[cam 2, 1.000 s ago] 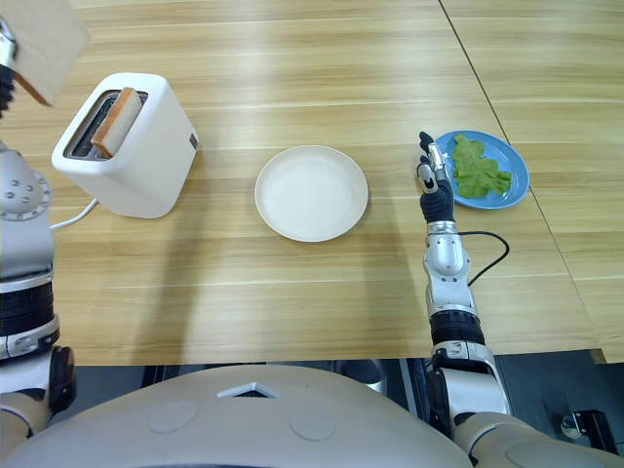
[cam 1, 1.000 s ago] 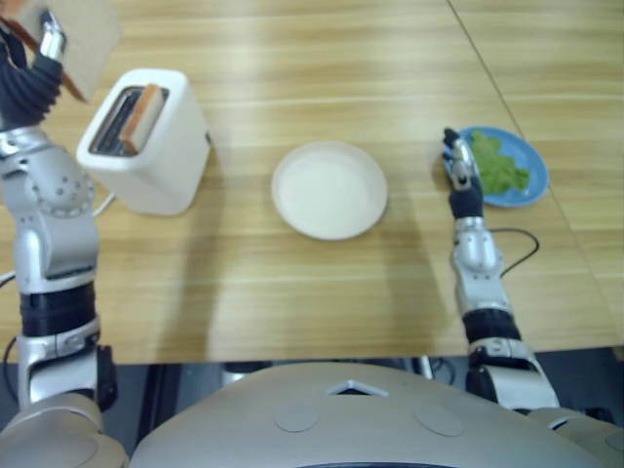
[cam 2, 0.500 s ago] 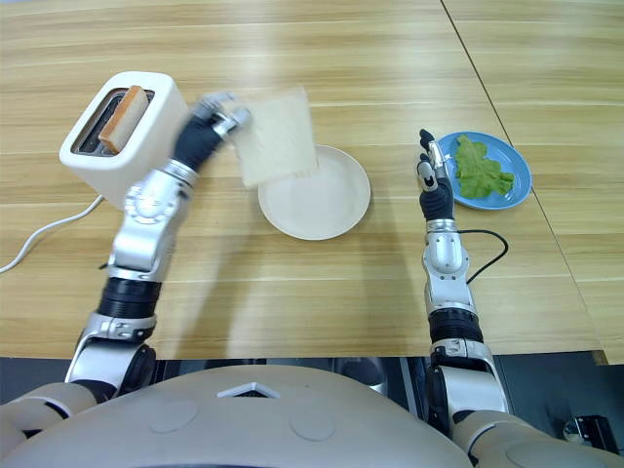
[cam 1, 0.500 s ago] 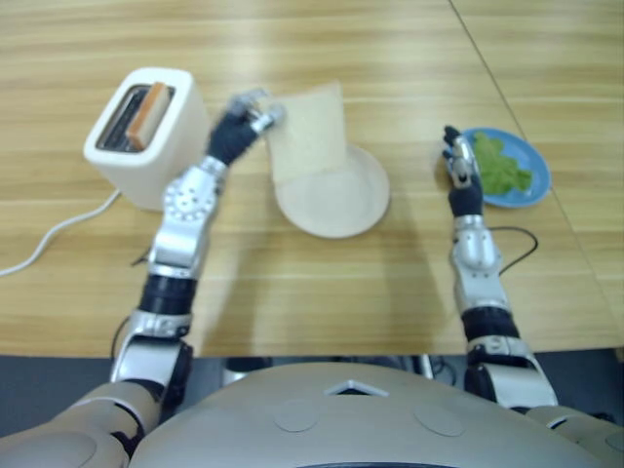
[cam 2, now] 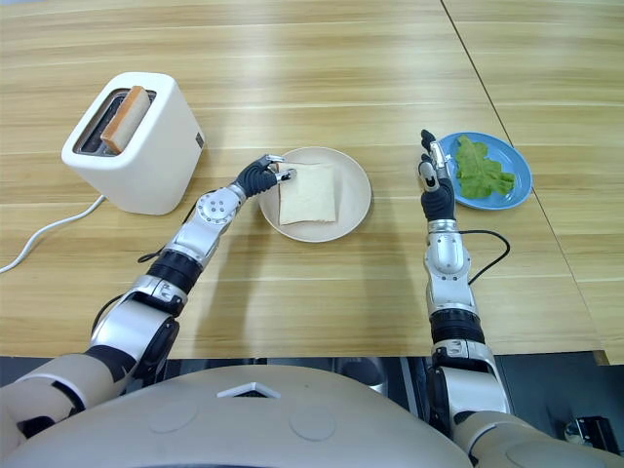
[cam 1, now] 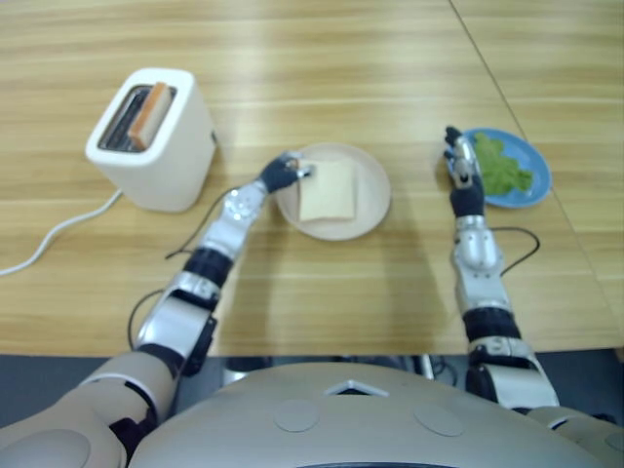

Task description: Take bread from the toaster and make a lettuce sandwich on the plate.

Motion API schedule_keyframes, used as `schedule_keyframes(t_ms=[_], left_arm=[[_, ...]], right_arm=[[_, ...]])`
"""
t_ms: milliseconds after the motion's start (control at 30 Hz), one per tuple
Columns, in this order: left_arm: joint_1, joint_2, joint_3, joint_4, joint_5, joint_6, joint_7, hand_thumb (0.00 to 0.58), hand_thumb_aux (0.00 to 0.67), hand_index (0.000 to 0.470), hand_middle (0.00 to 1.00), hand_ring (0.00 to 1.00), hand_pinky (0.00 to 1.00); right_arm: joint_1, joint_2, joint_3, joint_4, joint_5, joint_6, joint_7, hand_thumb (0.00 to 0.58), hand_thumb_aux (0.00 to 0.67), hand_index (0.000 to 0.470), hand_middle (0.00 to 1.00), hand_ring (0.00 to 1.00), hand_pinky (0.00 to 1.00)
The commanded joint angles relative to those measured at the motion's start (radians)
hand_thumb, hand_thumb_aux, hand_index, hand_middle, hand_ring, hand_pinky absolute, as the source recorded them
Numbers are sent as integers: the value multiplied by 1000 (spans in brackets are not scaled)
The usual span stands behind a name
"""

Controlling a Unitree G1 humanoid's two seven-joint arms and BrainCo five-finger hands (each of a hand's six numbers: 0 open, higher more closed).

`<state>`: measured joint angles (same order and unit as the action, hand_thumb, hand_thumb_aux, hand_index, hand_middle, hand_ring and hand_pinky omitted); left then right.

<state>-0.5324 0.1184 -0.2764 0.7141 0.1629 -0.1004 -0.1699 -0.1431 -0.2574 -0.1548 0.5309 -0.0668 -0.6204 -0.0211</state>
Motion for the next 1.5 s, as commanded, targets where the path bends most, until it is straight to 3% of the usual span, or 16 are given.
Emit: schedule_keyframes(t_ms=[33, 167, 233, 267, 500, 667, 767, 900, 1033, 1133, 1500], left_arm=[[-17, -16, 16, 38, 7, -43, 2, 580, 670, 460, 1000, 1000, 1000], [-36, -12, -22, 65, 61, -64, 6, 580, 670, 460, 1000, 1000, 1000], [-39, -11, -45, 94, 96, -63, 7, 579, 638, 438, 1000, 1000, 1000], [-38, -4, -65, 104, 127, -56, 16, 0, 0, 0, 0, 0, 0], [-7, 57, -76, 19, 222, -17, 80, 0, 0, 0, 0, 0, 0], [97, 144, -20, -334, 292, 152, 113, 0, 0, 0, 0, 0, 0], [155, 164, 6, -516, 318, 231, 104, 0, 0, 0, 0, 0, 0], [193, 148, 13, -620, 302, 272, 75, 0, 0, 0, 0, 0, 0], [206, 120, 1, -630, 292, 287, 56, 0, 0, 0, 0, 0, 0], [211, 104, -7, -622, 290, 288, 48, 0, 0, 0, 0, 0, 0], [216, 112, -13, -619, 308, 300, 41, 0, 0, 0, 0, 0, 0]], right_arm=[[10, -7, 2, -16, 3, 15, 9, 0, 0, 0, 0, 0, 0], [17, -6, 2, -21, 1, 16, 9, 0, 0, 0, 0, 0, 0], [18, -6, 4, -24, -1, 17, 10, 0, 0, 0, 0, 0, 0], [20, -9, 5, -31, -4, 16, 10, 0, 0, 0, 0, 0, 0], [84, -103, -4, -210, -142, 16, -24, 0, 0, 0, 0, 0, 0], [85, -328, -65, -315, -448, 114, -149, 0, 0, 0, 0, 0, 0], [14, -513, -26, -186, -648, 212, -264, 0, 0, 0, 0, 0, 0], [-180, -669, 166, 179, -855, 319, -356, 0, 0, 0, 0, 0, 0], [-383, -674, 363, 531, -965, 358, -400, 0, 0, 0, 0, 0, 0], [-466, -644, 467, 681, -992, 375, -390, 0, 0, 0, 0, 0, 0], [-552, -538, 653, 833, -970, 440, -294, 0, 0, 0, 0, 0, 0]])
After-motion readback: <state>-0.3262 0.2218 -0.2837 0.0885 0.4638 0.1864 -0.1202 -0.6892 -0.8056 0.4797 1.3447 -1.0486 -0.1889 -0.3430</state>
